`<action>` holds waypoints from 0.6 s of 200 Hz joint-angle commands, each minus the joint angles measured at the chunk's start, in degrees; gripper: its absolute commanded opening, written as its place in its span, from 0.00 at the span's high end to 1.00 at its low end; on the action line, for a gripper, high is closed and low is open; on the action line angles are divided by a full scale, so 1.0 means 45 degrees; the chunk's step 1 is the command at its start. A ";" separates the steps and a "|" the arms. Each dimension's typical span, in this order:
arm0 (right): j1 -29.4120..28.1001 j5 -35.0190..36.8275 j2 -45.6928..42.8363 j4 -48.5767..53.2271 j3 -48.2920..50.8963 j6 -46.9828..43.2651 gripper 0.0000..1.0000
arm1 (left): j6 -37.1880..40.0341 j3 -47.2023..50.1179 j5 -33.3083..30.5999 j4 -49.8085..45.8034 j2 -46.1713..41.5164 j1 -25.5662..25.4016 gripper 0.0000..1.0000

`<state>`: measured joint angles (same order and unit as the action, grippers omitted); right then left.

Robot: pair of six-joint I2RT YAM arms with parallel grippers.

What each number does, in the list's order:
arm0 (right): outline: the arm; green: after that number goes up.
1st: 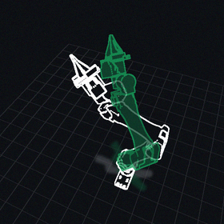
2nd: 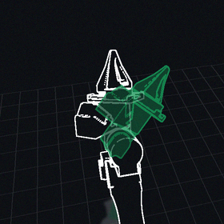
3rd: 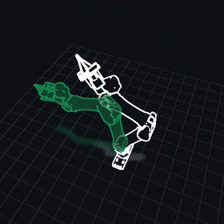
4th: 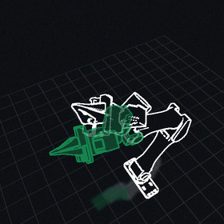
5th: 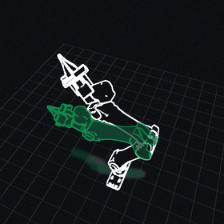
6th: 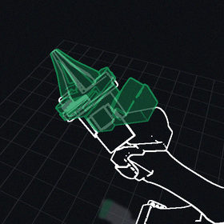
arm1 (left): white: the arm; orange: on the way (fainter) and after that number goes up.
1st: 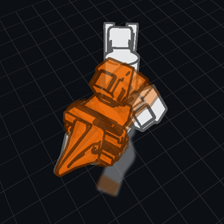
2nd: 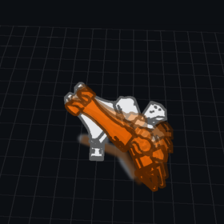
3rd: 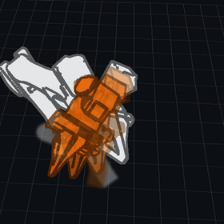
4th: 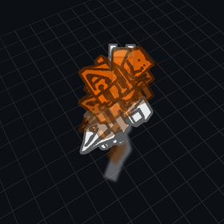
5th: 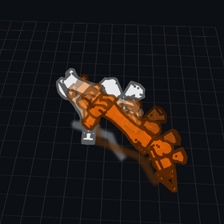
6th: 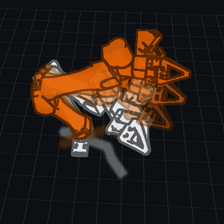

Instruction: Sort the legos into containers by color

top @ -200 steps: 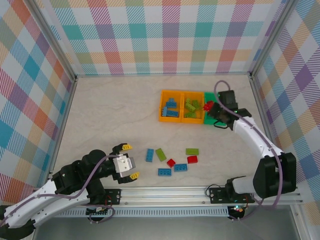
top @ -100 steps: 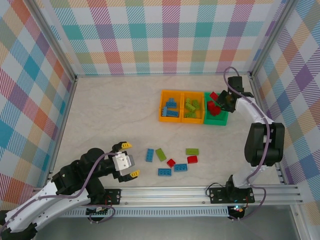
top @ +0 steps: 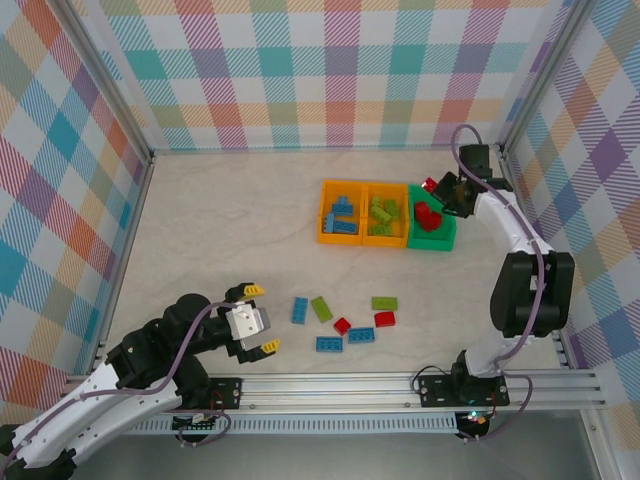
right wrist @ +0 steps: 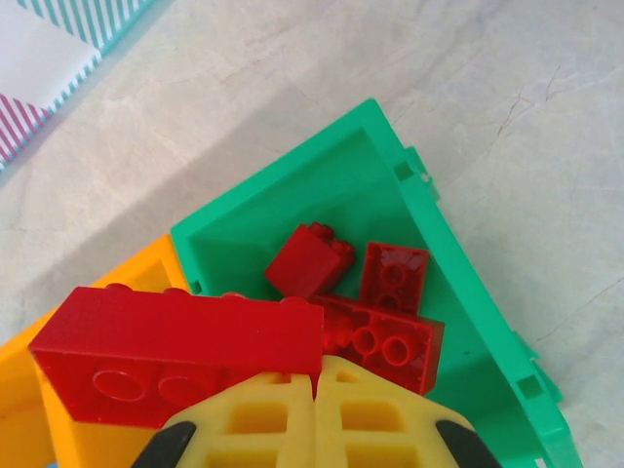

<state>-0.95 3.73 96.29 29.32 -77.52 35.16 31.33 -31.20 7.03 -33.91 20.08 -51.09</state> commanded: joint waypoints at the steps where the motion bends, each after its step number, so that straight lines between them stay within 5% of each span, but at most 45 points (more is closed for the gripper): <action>1: -0.0019 -0.0778 0.0954 0.1551 -0.1297 -0.0219 0.94 | -0.0029 0.0136 0.0338 0.0404 0.0011 0.0191 0.00; 30: -0.0028 -0.0733 0.1400 0.2623 -0.1974 -0.0218 0.48 | -0.0038 0.0156 0.0540 0.0455 0.0050 0.0293 0.00; 43: -0.0033 -0.0825 0.1303 0.2659 -0.1974 -0.0220 0.49 | -0.0039 0.0140 0.0584 0.0446 0.0051 0.0315 0.00; 65: -0.0030 -0.0841 0.1087 0.2546 -0.1819 -0.0139 0.71 | -0.0040 0.0137 0.0604 0.0446 0.0031 0.0318 0.00; 97: -0.0029 -0.1239 0.0483 0.2379 -0.1536 -0.0142 0.65 | -0.0051 0.0156 0.0645 0.0446 -0.0009 0.0338 0.00; 120: -0.0110 -0.2963 -0.0637 0.1649 -0.0588 -0.0272 0.55 | -0.0622 0.0127 0.0448 0.0728 0.0065 0.0343 0.00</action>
<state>-0.97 -1.85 100.36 38.57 -83.48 34.35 31.05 -31.20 8.56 -33.85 20.18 -50.41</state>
